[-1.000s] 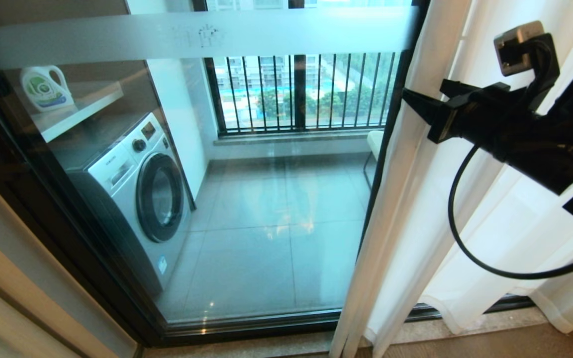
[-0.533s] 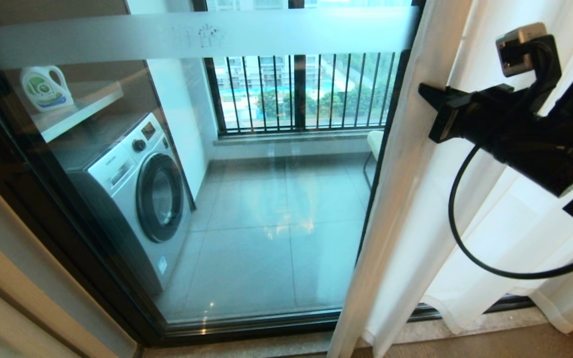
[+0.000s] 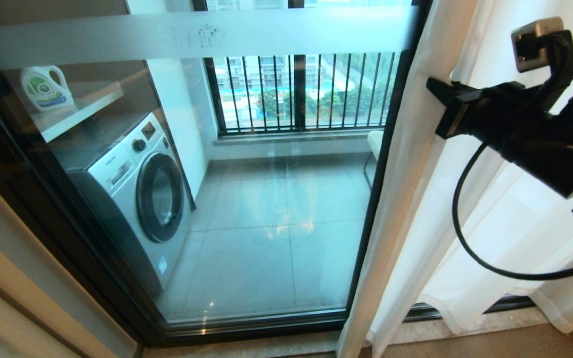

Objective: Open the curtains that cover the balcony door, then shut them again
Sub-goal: Pull the inner curtains open on both sides

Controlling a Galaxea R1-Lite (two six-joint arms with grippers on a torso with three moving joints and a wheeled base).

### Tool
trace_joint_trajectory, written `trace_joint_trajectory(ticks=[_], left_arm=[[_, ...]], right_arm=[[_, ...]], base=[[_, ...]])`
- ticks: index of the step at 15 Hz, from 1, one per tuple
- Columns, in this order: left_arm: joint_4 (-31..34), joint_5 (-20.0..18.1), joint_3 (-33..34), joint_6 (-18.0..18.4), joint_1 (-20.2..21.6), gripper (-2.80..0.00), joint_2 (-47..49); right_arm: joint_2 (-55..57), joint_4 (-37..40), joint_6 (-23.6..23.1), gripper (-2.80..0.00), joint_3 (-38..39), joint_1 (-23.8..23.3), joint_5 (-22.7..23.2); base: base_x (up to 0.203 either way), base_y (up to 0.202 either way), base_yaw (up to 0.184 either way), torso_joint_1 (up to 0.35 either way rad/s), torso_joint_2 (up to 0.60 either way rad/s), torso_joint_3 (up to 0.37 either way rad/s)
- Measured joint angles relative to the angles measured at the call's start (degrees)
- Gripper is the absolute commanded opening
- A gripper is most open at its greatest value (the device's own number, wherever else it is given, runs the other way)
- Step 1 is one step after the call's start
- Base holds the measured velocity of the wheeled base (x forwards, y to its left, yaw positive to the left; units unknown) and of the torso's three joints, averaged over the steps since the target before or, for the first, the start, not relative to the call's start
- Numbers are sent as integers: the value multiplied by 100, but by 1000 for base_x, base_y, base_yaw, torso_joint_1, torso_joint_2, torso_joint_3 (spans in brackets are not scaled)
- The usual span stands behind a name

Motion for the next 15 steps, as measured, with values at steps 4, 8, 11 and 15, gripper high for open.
trace_joint_trajectory(ticks=[4,8,11,15], left_arm=[[0,0,0,-2,0,-280,0],[0,1,0,0,0,-280,0],[0,0,0,0,-2,-280,0],[0,0,0,0,-2,-280,0]], right_arm=[[-123,-9,7,-280,62,-5,-496],[-212,-4,10,-280,81,-7,-533],[-281,-6,5,-280,136,-7,-542],[-358,-91,-2,-280,233,-2,-549]], base=[[0,0,0,0,0,0],[0,0,0,0,0,0],[0,0,0,0,0,0],[0,0,0,0,0,0]])
